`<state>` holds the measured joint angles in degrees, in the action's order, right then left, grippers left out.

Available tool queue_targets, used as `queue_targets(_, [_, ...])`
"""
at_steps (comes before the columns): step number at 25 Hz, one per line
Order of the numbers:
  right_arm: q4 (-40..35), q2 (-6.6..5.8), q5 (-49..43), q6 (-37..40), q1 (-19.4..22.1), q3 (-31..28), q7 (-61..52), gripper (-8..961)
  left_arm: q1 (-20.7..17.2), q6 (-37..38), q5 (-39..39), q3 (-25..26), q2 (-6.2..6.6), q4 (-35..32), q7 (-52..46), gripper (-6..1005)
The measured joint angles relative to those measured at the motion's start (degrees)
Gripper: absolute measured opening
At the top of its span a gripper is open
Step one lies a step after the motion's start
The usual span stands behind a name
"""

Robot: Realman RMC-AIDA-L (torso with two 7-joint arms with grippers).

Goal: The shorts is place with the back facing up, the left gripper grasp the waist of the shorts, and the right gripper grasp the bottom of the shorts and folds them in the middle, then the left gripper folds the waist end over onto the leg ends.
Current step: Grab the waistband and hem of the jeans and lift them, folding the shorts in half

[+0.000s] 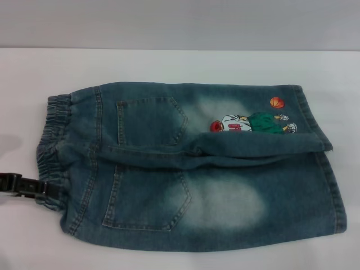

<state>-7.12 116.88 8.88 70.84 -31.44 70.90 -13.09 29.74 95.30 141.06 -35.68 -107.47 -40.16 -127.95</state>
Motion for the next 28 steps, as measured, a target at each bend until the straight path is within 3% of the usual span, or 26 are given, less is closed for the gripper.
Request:
queue_targets(17, [0.00, 0.00, 0.10, 0.01, 0.06, -0.03, 0.00, 533, 0.66, -1.78, 3.02, -0.35, 0.40, 0.00, -1.10, 758])
queue_targets(28, [0.00, 0.00, 0.15, 0.00, -0.19, -0.07, -0.01, 534, 0.87, 1.05, 2.88, -0.30, 0.41, 0.00, -0.69, 757])
